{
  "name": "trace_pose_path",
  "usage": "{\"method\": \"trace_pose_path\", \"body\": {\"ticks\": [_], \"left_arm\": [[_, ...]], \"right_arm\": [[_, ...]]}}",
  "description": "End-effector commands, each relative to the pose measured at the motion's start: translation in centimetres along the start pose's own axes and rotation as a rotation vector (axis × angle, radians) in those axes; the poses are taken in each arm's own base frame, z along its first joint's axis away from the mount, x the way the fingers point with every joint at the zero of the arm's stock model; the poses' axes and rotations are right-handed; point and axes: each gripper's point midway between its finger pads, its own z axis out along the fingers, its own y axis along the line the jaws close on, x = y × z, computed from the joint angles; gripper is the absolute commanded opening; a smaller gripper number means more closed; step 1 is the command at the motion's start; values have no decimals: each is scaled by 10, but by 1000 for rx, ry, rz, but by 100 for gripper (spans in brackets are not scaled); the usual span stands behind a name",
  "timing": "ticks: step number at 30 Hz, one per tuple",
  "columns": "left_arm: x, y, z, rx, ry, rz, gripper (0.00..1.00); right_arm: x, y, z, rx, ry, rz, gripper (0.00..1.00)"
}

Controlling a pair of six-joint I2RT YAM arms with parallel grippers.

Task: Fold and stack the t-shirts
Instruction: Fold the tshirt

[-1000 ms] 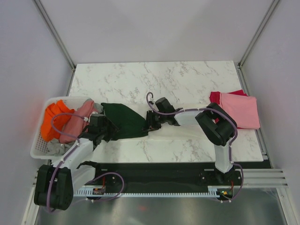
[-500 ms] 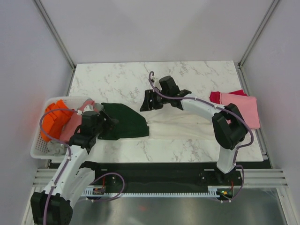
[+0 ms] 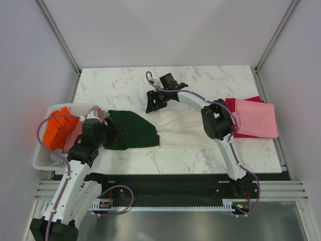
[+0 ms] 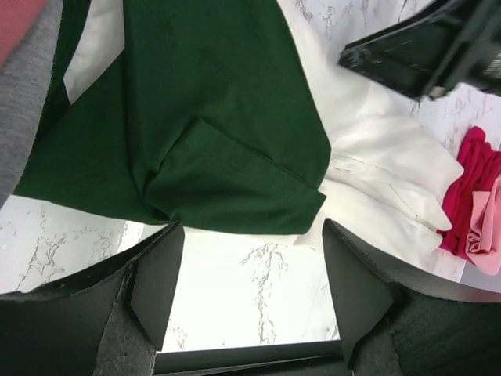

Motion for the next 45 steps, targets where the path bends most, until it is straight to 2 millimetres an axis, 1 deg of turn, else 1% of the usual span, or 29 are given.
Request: {"method": "trace_pose_path", "body": {"ticks": [1, 5, 7, 10, 14, 15, 17, 18, 19, 20, 22, 23, 25, 26, 28, 29, 31, 32, 33, 34, 35, 36, 38, 39, 40, 41, 42, 43, 45], "left_arm": [[-15, -13, -18, 34, -39, 70, 79], [-25, -21, -30, 47, -74, 83, 80], [-27, -22, -34, 51, -80, 90, 81], [-31, -24, -37, 49, -94, 97, 81], [-32, -23, -37, 43, -101, 106, 81], [-33, -23, -37, 40, -103, 107, 81], [-33, -22, -37, 38, -103, 107, 81], [-33, -22, -36, 36, -103, 109, 81], [-34, -21, -36, 30, -109, 110, 81], [-34, -21, -35, 26, -106, 111, 81], [-34, -19, -33, 19, -102, 115, 82], [-33, -18, -31, 12, -92, 117, 82], [-31, -15, -26, 2, -84, 118, 82], [-31, -15, -25, 1, -83, 118, 82], [-30, -14, -20, -2, -77, 118, 82], [-28, -13, -19, -4, -75, 118, 82], [-27, -11, -15, -10, -70, 116, 82], [-26, -10, -14, -12, -66, 114, 82], [-26, -9, -13, -12, -68, 114, 82], [-25, -9, -11, -12, -66, 113, 82], [-25, -8, -10, -12, -66, 111, 82], [-25, -9, -9, -10, -68, 114, 82], [-24, -11, -6, 2, -59, 116, 82], [-23, -12, -5, 12, -56, 117, 84], [-18, -11, -2, 19, -37, 117, 87], [-18, -14, 1, 35, -38, 116, 87], [-17, -16, 3, 47, -32, 115, 88], [-11, -16, 6, 60, -11, 112, 88], [-9, -21, 11, 92, -2, 104, 88]], "right_arm": [[8, -4, 3, -24, 66, -49, 67], [27, -6, 14, -83, 126, -42, 67], [30, 1, 16, -133, 140, -45, 67], [35, -6, 21, -130, 160, -41, 67], [36, -18, 25, -60, 172, -56, 51], [36, -22, 26, -42, 173, -58, 38], [29, -34, 26, 27, 152, -56, 25], [26, -36, 27, 39, 144, -47, 11], [24, -41, 30, 49, 136, -10, 4], [10, -47, 27, 43, 90, 15, 0], [-4, -54, 26, 32, 34, 122, 0], [-23, -71, 21, 46, -42, 147, 0], [-52, -86, 15, 57, -158, 246, 0], [-66, -108, 2, 80, -216, 295, 0], [-88, -135, -13, 126, -322, 389, 0], [-109, -153, -32, 129, -415, 461, 0], [-125, -181, -50, 168, -512, 522, 0], [-140, -192, -67, 167, -572, 547, 1], [-146, -199, -75, 178, -600, 549, 12], [-151, -203, -82, 187, -621, 547, 29], [-164, -200, -95, 175, -649, 517, 47], [-167, -198, -101, 177, -649, 472, 54], [-175, -177, -122, 178, -633, 397, 66], [-172, -172, -128, 209, -613, 317, 68], [-184, -147, -158, 222, -638, 264, 70], [-162, -155, -155, 272, -595, 270, 72], [-156, -149, -163, 297, -585, 244, 72], [-141, -136, -177, 338, -553, 190, 72], [-124, -134, -196, 450, -529, 158, 71]]}}
